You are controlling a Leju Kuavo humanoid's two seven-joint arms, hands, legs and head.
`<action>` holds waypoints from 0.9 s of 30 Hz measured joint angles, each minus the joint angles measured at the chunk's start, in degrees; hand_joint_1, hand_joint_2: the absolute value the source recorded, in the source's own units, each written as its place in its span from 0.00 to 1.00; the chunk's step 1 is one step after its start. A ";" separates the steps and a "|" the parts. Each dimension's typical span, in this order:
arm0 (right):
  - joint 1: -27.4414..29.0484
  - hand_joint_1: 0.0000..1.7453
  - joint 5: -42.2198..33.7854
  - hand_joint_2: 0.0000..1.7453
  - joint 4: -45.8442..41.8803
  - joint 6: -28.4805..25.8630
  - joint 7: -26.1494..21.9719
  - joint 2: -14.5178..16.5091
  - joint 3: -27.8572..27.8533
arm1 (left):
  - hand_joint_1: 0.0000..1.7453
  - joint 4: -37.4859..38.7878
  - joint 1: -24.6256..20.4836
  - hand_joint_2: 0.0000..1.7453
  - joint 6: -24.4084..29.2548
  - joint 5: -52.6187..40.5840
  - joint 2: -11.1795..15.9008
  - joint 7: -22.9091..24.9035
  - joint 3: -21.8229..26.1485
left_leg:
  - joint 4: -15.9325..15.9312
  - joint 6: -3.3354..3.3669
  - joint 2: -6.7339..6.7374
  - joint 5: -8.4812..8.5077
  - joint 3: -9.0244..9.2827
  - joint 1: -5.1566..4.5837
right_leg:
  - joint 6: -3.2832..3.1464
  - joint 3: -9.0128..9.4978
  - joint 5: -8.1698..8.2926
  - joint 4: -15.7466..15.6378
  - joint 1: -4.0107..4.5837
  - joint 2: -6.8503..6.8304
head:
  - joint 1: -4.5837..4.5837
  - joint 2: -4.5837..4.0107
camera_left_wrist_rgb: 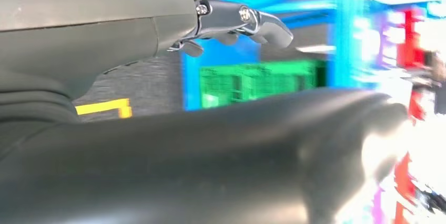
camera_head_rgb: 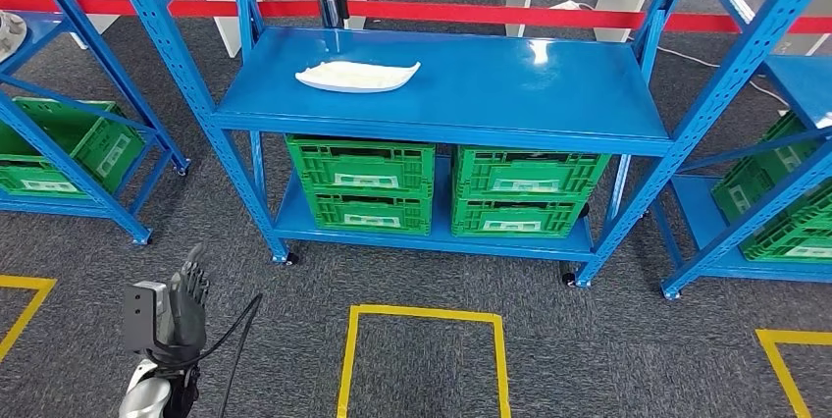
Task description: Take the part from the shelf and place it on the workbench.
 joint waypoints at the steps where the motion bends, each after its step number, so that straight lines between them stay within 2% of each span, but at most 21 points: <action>1: -0.03 0.00 -0.02 0.00 0.03 0.00 0.01 0.00 0.16 | 0.00 -2.13 0.19 0.00 0.01 -0.02 0.11 0.17 -1.18 | 0.00 0.00 0.00 0.00 0.00 0.00 | 0.00 0.00 0.00 0.00 0.00 0.00 | 0.00 0.00; 19: -0.45 0.00 -1.00 0.00 0.51 0.00 1.02 0.07 1.65 | 0.00 -35.55 3.70 0.00 1.25 -0.61 1.67 3.20 -21.88 | 0.00 0.00 -0.01 -0.01 -0.02 0.00 | 0.00 -0.01 0.00 -0.01 0.00 -0.01 | 0.00 0.00; 27: -0.49 0.00 -1.01 0.00 0.54 0.00 1.05 0.07 2.37 | 0.00 -42.04 3.90 0.00 2.46 -1.08 1.98 3.61 -25.66 | 0.00 0.00 -0.01 -0.01 -0.01 0.00 | 0.00 -0.02 0.00 0.00 0.01 -0.01 | -0.01 0.00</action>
